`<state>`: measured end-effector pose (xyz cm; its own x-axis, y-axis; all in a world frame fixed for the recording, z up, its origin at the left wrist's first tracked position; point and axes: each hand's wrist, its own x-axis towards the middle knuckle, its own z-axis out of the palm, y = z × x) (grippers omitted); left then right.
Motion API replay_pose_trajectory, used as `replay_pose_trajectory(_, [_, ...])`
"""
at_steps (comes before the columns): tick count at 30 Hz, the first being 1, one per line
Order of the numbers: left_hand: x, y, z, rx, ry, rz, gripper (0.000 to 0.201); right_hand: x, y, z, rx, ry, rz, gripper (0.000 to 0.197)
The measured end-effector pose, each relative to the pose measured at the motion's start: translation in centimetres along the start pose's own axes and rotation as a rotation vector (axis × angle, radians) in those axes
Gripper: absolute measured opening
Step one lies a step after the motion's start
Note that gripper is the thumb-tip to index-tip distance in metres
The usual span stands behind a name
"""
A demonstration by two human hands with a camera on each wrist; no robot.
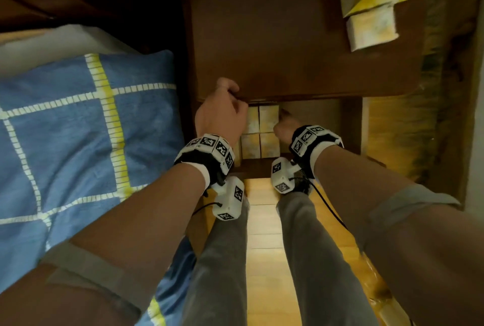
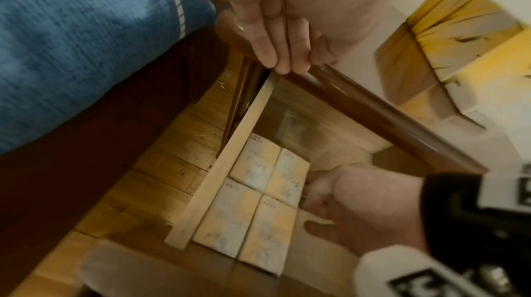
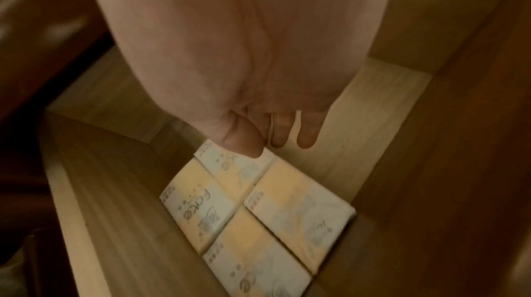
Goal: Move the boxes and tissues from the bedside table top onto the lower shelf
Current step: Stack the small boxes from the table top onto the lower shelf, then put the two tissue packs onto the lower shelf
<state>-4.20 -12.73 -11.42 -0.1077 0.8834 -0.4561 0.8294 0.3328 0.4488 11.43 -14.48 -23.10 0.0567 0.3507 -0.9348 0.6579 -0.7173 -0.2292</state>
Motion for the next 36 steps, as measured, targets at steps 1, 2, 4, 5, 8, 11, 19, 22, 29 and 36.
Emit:
replay_pose_trajectory(1, [0.0, -0.1, 0.1, -0.028, 0.015, -0.016, 0.026, 0.3, 0.0, 0.5, 0.019, -0.007, 0.019, 0.039])
replay_pose_trajectory(2, [0.1, -0.2, 0.2, -0.057, 0.025, -0.035, 0.027, 0.2, -0.1, 0.8, 0.034, -0.003, 0.038, 0.038])
replay_pose_trajectory(4, [0.5, 0.2, -0.2, -0.080, 0.009, -0.059, 0.026, -1.5, -0.7, 0.3, 0.046, 0.016, 0.051, 0.039])
replay_pose_trajectory(5, [0.9, 0.5, -0.5, -0.072, -0.020, -0.067, 0.025, -2.4, -0.8, -0.2, 0.050, 0.016, 0.051, 0.041])
replay_pose_trajectory(8, [1.7, 1.5, -2.1, -0.045, -0.105, -0.088, 0.022, -5.7, -1.2, -2.3, 0.171, 0.047, 0.060, 0.044])
replay_pose_trajectory(11, [2.0, 3.6, -4.0, -0.029, -0.095, -0.081, 0.026, -9.9, -1.8, -5.2, 0.493, 0.065, -0.014, 0.016])
replay_pose_trajectory(19, [6.4, 11.7, -9.5, 0.179, 0.038, 0.080, 0.067, -14.2, -4.7, -14.7, 0.069, 0.753, -0.085, 0.055])
replay_pose_trajectory(22, [10.2, 12.4, -9.5, 0.363, 0.016, 0.173, 0.080, -12.2, -5.4, -15.3, -0.052, 0.637, -0.024, 0.086])
replay_pose_trajectory(29, [14.7, 11.5, -7.4, 0.455, -0.023, 0.206, 0.099, -10.1, -6.2, -13.5, -0.121, 0.882, -0.023, 0.066])
replay_pose_trajectory(36, [17.7, 11.2, -9.1, 0.639, 0.137, 0.347, 0.077, -10.0, -8.1, -12.4, -0.102, 0.853, -0.014, 0.080])
